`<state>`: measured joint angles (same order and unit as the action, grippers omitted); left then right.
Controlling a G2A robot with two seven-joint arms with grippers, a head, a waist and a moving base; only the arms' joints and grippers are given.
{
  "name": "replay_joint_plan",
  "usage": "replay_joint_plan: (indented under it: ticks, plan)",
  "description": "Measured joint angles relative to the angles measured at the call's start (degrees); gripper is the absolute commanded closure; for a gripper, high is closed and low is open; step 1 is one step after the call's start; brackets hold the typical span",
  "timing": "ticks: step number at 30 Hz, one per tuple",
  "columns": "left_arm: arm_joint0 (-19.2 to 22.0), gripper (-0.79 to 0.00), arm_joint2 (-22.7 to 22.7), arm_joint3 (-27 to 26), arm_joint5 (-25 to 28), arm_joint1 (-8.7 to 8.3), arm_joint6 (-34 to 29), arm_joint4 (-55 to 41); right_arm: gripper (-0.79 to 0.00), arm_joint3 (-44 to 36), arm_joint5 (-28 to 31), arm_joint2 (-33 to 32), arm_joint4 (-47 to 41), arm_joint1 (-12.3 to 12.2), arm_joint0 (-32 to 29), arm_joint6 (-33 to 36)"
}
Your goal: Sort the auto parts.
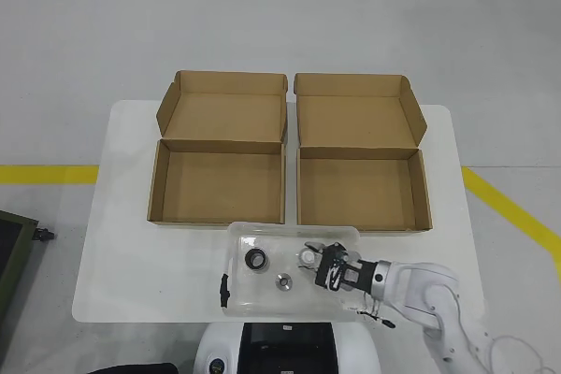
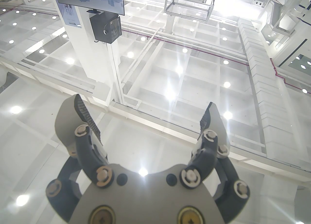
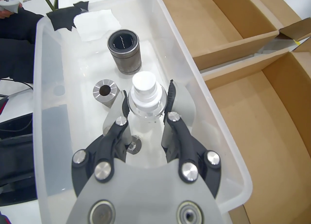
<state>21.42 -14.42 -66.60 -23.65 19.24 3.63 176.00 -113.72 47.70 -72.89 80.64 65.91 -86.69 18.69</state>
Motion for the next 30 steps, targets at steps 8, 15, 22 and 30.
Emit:
replay_joint_plan:
  ticks: [8,15,22,30]
  plan:
    - [0.00,-0.785,0.00,0.00,0.00,0.00,0.00,0.00,0.000,-4.92,1.18,-1.91,-2.74,-0.65,-1.22,-1.80]
    - [0.00,-0.785,0.00,0.00,0.00,0.00,0.00,0.00,0.000,-4.93,0.38,-1.79,-6.24,-0.72,-1.24,-9.96]
    - [0.00,-0.785,0.00,0.00,0.00,0.00,0.00,0.00,0.000,-3.44,-0.22,-0.27,-9.71,-0.40,1.12,-19.15]
    - [0.00,-0.785,0.00,0.00,0.00,0.00,0.00,0.00,0.000,-4.32,-2.25,0.11,-13.14,0.09,4.74,-29.26]
